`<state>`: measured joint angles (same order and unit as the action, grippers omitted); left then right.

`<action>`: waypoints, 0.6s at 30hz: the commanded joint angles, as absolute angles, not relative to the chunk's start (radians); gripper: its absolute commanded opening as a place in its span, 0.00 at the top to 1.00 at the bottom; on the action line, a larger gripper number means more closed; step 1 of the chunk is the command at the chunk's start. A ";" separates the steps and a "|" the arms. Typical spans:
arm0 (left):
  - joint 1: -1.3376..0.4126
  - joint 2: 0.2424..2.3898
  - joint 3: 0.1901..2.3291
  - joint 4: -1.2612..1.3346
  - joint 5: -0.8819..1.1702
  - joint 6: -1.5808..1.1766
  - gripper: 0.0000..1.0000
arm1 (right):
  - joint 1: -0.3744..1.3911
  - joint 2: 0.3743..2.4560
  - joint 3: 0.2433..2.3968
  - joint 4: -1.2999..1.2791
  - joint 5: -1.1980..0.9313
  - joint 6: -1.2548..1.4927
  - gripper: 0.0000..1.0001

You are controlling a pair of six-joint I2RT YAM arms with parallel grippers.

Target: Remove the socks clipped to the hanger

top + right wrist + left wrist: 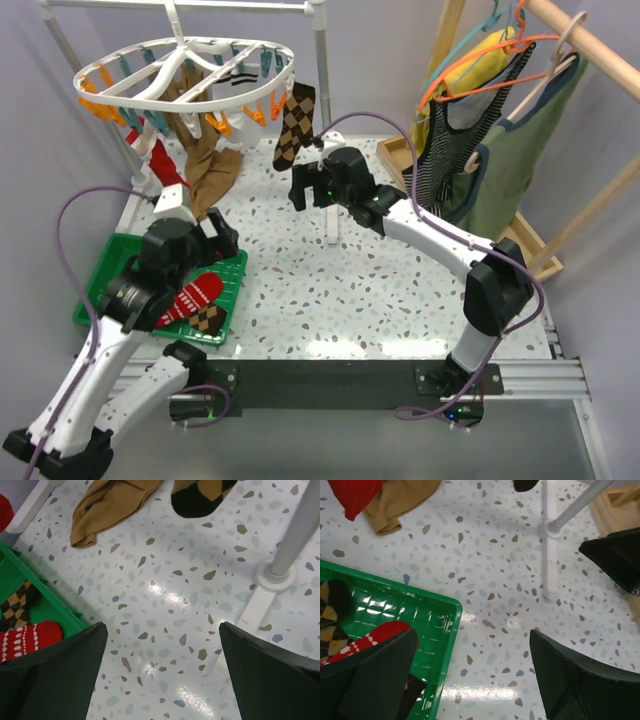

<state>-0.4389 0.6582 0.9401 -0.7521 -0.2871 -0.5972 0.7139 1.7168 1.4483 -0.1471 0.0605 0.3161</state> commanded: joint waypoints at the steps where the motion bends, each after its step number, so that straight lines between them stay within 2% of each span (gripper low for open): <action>1: -0.401 0.848 0.989 -0.766 -0.406 -0.532 0.00 | 0.755 1.715 1.454 -0.063 0.040 0.324 0.02; 7: -0.178 0.902 0.954 -0.648 -0.402 -0.445 0.00 | 0.799 1.671 1.433 -0.074 0.048 0.321 0.02; 18: -0.143 0.824 0.812 -0.292 -0.365 -0.249 0.03 | 0.859 1.595 1.374 -0.092 0.048 0.314 0.02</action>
